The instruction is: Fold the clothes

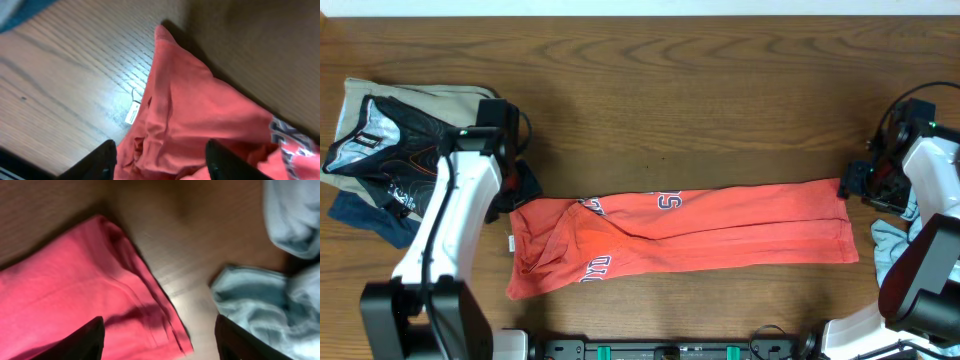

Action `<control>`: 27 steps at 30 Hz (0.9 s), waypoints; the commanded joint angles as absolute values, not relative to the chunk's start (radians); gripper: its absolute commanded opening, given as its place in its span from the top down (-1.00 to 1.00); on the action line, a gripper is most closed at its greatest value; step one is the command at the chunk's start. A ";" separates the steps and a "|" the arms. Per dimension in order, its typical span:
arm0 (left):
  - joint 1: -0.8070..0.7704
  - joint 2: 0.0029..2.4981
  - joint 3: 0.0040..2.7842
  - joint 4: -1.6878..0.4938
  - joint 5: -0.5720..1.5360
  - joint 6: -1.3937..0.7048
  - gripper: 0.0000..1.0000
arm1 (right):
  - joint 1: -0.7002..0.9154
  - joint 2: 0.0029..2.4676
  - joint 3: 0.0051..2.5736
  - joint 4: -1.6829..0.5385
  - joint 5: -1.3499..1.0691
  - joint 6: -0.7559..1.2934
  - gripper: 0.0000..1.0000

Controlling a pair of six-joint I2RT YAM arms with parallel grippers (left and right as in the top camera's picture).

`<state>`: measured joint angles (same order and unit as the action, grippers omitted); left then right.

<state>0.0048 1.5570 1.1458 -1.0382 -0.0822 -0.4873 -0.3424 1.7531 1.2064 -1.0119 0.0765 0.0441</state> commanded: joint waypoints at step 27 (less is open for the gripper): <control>0.006 1.503 1.160 -1.081 -0.095 -0.480 -0.31 | -0.355 1.752 1.003 -0.807 -0.064 -0.118 0.98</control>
